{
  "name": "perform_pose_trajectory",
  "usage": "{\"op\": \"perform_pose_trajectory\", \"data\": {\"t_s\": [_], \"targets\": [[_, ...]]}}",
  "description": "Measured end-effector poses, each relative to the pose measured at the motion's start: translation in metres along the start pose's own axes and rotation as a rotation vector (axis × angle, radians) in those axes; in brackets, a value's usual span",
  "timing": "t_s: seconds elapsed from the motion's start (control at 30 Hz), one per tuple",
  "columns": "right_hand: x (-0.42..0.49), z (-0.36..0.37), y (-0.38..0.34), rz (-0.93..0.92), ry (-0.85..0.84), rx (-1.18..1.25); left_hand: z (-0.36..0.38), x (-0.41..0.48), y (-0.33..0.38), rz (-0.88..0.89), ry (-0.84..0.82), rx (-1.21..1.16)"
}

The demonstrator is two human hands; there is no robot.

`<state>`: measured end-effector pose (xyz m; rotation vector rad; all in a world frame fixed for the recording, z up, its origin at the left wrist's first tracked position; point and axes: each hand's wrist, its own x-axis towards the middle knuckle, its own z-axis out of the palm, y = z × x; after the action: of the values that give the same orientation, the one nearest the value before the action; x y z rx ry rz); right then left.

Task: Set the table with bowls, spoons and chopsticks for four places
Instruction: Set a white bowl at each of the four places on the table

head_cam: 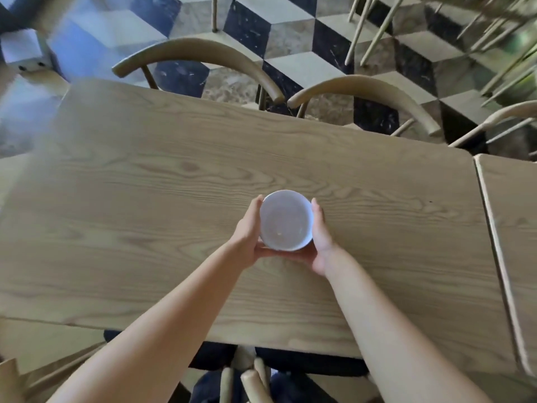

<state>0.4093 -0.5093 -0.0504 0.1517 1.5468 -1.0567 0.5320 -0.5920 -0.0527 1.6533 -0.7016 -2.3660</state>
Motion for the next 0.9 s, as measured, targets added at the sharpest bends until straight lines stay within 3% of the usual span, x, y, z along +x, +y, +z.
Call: {"op": "perform_pose_trajectory", "data": {"t_s": [0.27, 0.33, 0.4, 0.47, 0.53, 0.6, 0.9], "targets": [[-0.014, -0.007, -0.003, -0.057, 0.004, -0.081, 0.009, -0.006, -0.012, 0.077, 0.131, 0.075], [-0.018, -0.011, -0.003, -0.106, -0.005, -0.135, 0.004, -0.008, -0.023, 0.202, 0.163, 0.124], [-0.022, -0.019, -0.005, -0.161, -0.006, -0.167, -0.011, -0.007, -0.049, 0.496, 0.355, 0.388], [-0.027, -0.028, -0.007, -0.191, -0.021, -0.214, -0.035, -0.004, -0.084, 0.669, 0.587, 0.838], [-0.030, -0.035, -0.007, -0.219, -0.023, -0.306, -0.056, 0.001, -0.119, 0.593, 0.711, 1.217], [-0.032, -0.039, -0.004, -0.270, -0.003, -0.410, -0.067, 0.010, -0.146, 0.470, 0.712, 1.414], [-0.030, -0.040, 0.004, -0.492, 0.111, -0.544, -0.071, 0.024, -0.162, 0.515, 0.857, 1.435]]}}
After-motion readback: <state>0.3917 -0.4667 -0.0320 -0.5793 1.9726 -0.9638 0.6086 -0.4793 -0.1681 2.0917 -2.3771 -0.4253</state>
